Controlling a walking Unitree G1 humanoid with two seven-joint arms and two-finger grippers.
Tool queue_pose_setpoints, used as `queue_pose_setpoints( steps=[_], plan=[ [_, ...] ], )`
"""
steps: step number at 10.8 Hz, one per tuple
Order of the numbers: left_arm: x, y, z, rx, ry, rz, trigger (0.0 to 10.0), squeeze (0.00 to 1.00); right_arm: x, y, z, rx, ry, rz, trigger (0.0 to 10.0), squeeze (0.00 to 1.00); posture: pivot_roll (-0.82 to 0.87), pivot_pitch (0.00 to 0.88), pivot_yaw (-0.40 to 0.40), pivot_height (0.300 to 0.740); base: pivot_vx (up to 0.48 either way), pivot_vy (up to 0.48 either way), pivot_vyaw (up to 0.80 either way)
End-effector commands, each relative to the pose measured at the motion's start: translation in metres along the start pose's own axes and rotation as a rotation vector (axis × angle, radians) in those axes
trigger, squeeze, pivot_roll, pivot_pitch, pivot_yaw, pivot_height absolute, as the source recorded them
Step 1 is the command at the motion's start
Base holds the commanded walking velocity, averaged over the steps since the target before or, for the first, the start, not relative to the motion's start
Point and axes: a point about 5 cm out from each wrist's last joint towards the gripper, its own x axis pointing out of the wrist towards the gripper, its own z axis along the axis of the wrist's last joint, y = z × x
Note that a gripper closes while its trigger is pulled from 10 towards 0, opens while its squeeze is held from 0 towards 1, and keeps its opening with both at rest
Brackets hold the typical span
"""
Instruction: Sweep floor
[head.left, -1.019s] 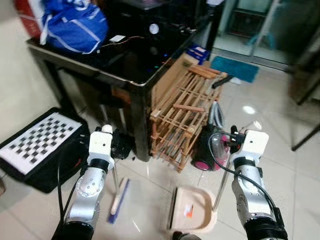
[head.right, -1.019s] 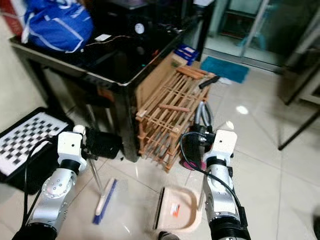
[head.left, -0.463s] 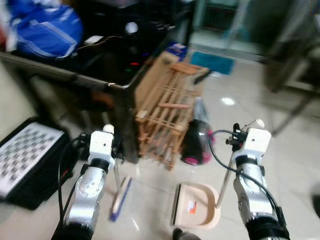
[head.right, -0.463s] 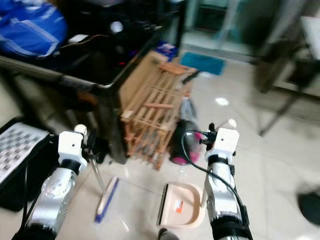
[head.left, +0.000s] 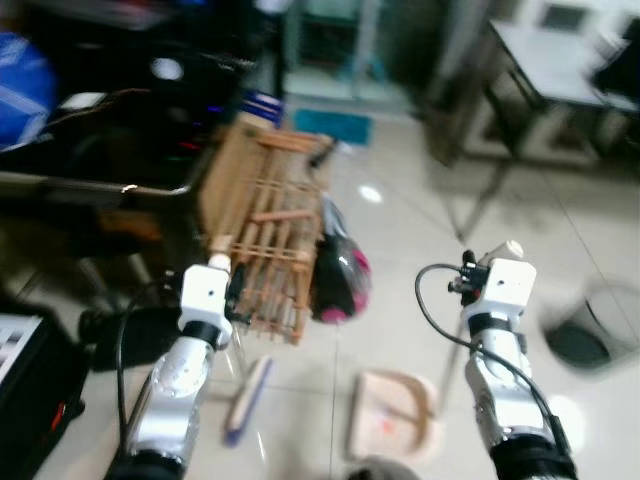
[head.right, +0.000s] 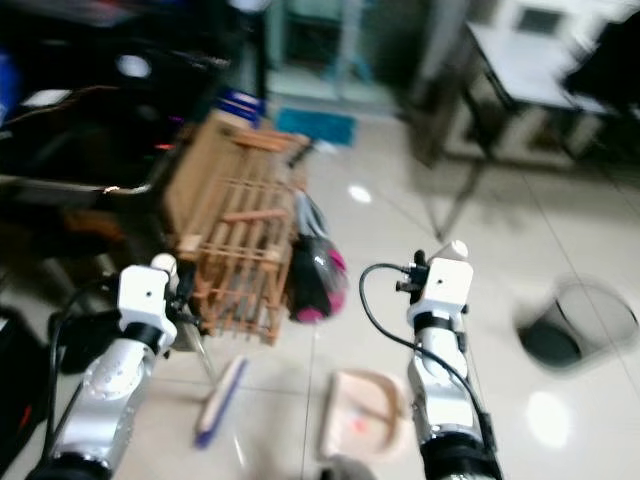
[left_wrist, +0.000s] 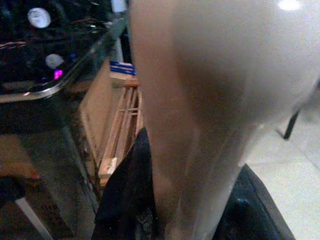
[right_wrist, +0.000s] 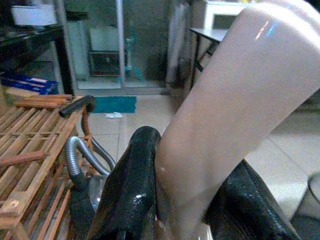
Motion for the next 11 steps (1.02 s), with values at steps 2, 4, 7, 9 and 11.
queue_pose_setpoints(
  steps=[2,4,7,9,11],
  plan=[
    [0.005,-0.006,0.009,0.016,-0.03,-0.022,10.0,0.0,0.002,-0.011,0.004,-0.015,-0.012,-0.03,10.0,0.0,-0.03,0.024,0.014,0.74,0.0,0.0,-0.8],
    [0.005,-0.005,0.007,0.014,-0.008,-0.016,10.0,0.0,0.002,-0.012,0.003,-0.019,-0.007,-0.037,10.0,0.0,-0.03,0.024,0.014,0.74,0.0,0.0,-0.8],
    [0.006,-0.003,0.006,0.011,0.014,0.027,10.0,0.0,0.002,-0.014,0.003,-0.023,-0.002,-0.044,10.0,0.0,-0.03,0.027,0.01,0.74,0.0,0.0,-0.8],
    [0.007,-0.003,0.01,0.01,-0.028,0.024,10.0,0.0,0.002,-0.015,0.003,-0.023,0.0,-0.046,10.0,0.0,-0.03,0.032,0.007,0.74,0.0,0.0,-0.8],
    [0.009,0.006,0.013,0.002,-0.039,0.12,10.0,0.0,0.002,-0.017,0.004,-0.023,0.004,-0.051,10.0,0.0,-0.04,0.037,0.0,0.74,0.0,0.0,-0.8]
  ],
)
